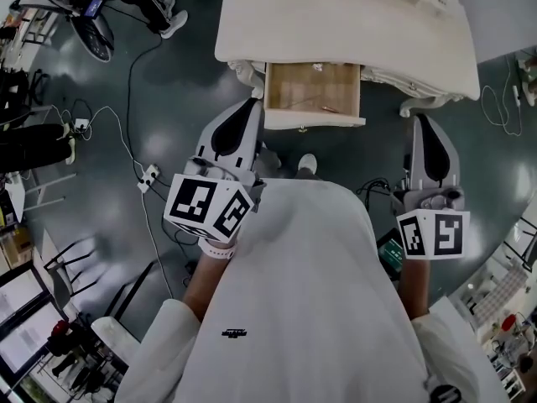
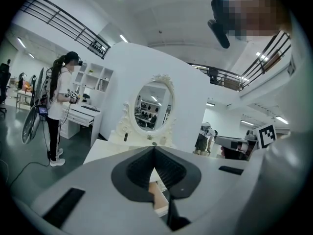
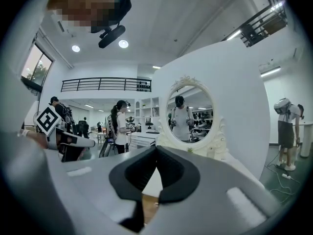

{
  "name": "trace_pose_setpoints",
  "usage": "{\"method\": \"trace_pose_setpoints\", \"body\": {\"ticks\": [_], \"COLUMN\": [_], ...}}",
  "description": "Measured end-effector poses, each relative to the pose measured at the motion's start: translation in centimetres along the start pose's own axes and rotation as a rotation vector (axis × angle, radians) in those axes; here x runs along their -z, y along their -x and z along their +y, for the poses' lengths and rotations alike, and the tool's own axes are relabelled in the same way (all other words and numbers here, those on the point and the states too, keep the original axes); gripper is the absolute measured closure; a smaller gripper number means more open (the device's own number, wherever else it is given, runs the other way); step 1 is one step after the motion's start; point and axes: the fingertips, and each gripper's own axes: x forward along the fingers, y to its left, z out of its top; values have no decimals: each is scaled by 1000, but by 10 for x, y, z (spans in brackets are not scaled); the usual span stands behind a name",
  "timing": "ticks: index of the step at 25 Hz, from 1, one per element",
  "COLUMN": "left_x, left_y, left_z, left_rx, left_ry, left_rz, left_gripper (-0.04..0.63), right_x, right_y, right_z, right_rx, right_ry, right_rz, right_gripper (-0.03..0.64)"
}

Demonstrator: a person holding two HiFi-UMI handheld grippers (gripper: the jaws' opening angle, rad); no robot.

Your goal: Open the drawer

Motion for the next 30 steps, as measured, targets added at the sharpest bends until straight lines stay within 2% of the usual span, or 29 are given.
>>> {"method": "trace_pose_setpoints", "body": {"ticks": [15, 30], "left_x": [4, 14], "left_y": [5, 4], "left_z": [6, -6], "left_rx": [-14, 3], "left_ry": [11, 10], "left_rz": [9, 22], "left_gripper": [586, 586], "right_x": [2, 2], "right_y": [-9, 1], "right_z": [2, -3], "right_rx": [-9, -7], "right_ry": [-8, -41], "right_rz": [17, 6], "right_gripper": [606, 606]}}
